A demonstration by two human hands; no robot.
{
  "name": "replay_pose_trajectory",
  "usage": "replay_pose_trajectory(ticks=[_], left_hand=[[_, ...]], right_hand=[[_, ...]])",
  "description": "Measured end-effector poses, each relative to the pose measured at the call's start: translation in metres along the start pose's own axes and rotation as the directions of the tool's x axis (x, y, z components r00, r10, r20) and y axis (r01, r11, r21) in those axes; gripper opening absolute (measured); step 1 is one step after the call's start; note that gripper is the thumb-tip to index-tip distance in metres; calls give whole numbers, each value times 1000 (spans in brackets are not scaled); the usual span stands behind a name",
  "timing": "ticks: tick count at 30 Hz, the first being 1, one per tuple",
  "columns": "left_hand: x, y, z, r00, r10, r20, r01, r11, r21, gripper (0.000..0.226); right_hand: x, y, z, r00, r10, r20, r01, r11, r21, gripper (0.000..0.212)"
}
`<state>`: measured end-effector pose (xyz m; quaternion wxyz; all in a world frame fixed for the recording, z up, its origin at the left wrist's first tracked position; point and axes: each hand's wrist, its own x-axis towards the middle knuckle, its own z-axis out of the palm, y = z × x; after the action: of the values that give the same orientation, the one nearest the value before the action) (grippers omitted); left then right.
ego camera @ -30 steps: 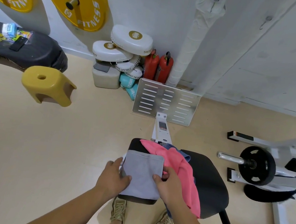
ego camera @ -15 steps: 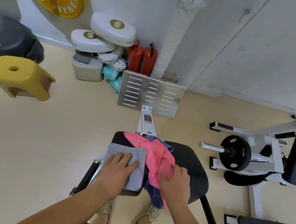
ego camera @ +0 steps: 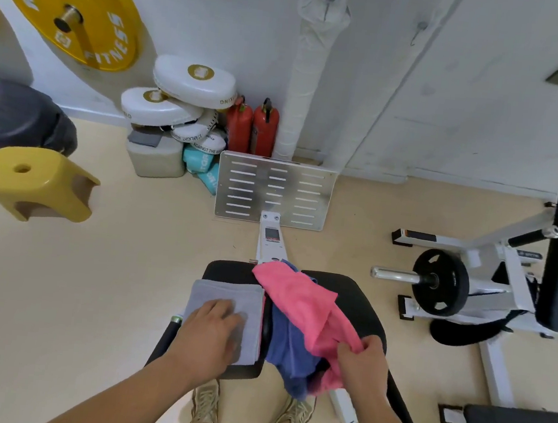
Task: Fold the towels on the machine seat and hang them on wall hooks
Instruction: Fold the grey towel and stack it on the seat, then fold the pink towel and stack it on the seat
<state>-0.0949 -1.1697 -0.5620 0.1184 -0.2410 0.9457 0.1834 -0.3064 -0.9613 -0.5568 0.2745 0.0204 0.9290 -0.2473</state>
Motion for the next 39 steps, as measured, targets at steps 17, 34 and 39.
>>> replay_pose_trajectory(ticks=[17, 34, 39], left_hand=[[12, 85, -47, 998, -12, -62, -19, 881, -472, 24], [23, 271, -113, 986, -33, -165, -105, 642, -760, 27], [16, 337, -143, 958, 103, -268, -276, 587, -761, 21]], right_hand=[[-69, -23, -98, 977, -214, 6, 184, 852, 489, 14], [-44, 41, -225, 853, -345, 391, 258, 931, 260, 83], [-39, 54, -274, 804, -526, 277, 413, 829, 377, 96]])
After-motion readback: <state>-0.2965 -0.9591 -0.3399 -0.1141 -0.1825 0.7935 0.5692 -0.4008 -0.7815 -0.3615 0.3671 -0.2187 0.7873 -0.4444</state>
